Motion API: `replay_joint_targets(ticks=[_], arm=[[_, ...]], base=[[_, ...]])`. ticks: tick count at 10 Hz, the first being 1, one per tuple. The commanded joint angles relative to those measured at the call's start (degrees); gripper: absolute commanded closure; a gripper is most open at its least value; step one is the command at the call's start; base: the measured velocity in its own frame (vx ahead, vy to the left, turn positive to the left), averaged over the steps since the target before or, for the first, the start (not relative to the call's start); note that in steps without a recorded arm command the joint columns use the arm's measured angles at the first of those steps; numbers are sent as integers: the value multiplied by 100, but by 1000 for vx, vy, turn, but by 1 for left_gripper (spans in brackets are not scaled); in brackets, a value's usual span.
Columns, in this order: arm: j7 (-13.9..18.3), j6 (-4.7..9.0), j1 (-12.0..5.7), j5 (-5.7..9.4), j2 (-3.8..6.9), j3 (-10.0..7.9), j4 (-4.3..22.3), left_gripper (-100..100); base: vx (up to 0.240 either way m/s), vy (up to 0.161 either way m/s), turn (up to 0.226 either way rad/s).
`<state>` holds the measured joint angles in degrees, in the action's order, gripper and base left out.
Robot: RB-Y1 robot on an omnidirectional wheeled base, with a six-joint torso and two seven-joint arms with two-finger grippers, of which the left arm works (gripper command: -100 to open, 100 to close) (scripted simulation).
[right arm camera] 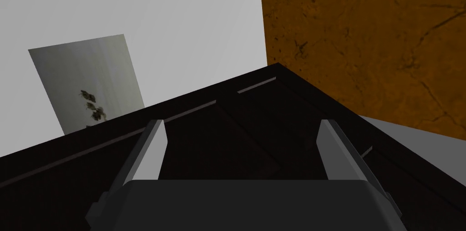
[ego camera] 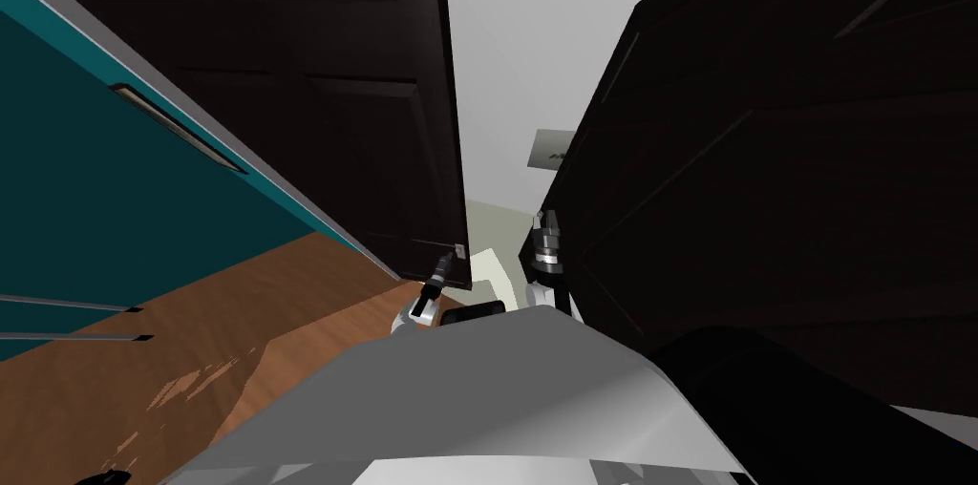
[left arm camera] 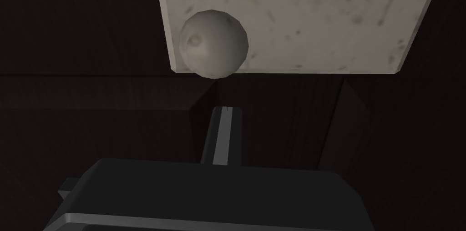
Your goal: Push the door open
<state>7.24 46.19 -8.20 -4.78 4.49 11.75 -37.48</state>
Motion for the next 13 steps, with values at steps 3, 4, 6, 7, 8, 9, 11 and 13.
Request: replay_joint_targets(ticks=[3, 4, 6, 7, 8, 9, 11, 13], arm=[[55, -39, 9, -1, -24, 37, -41, -100], [71, -50, 9, -1, -40, 49, -54, -100], [105, -74, 11, -1, -91, 71, -79, -100], [96, -52, 13, -1, -67, 64, -57, -100], [80, -33, 10, 8, -56, 45, -36, -100], [74, -28, 8, 11, -55, 38, -32, -100], [45, -9, 2, 24, -57, 9, -13, -100], [22, 7, -4, 34, -71, -14, 2, -100]], base=[[-191, 39, 18], [-210, 26, 25], [-227, -8, 26], [-103, -5, 4], [95, -50, -39], [213, -50, -15], [191, -56, -25], [172, -61, -21]])
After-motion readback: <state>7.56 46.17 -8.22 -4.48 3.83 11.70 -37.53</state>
